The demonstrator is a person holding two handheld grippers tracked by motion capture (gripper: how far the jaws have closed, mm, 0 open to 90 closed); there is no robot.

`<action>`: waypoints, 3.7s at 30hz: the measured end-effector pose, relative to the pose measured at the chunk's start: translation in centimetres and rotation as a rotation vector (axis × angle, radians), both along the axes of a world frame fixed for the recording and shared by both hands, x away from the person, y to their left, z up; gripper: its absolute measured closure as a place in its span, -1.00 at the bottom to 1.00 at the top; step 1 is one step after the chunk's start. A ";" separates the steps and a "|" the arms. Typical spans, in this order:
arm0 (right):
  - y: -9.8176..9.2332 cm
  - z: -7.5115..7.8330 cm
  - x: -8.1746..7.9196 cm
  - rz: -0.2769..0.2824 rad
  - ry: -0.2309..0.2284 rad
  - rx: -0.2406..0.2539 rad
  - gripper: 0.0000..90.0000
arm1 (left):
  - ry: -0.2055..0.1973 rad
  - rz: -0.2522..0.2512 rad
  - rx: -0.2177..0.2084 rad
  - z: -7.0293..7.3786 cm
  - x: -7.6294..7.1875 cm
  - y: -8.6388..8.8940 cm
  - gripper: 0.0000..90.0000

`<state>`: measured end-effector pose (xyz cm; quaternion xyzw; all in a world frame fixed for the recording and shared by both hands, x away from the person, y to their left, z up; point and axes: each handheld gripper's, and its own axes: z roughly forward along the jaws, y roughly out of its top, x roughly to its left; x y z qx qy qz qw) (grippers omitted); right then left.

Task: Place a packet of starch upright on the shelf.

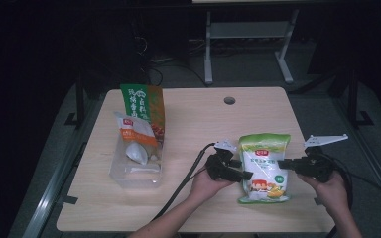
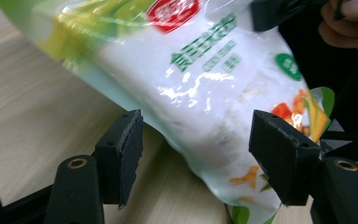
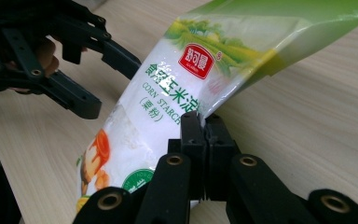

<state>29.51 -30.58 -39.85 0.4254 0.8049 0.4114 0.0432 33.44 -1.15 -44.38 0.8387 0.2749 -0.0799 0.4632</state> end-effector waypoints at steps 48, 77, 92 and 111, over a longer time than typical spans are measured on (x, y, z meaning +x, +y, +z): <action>2.3 1.6 -1.4 0.086 -0.234 0.034 0.97 | -0.057 -0.026 -0.072 1.5 1.4 0.2 0.05; 4.0 0.1 0.7 0.114 -0.115 0.010 0.66 | -0.278 0.021 0.031 2.6 -0.7 0.6 0.96; 5.6 -0.6 1.6 0.139 -0.044 0.001 0.86 | -0.302 0.031 0.038 2.8 -1.4 1.9 0.77; 7.4 1.4 1.1 0.125 -0.105 -0.002 0.92 | -0.322 0.038 0.076 2.5 -4.6 7.1 0.05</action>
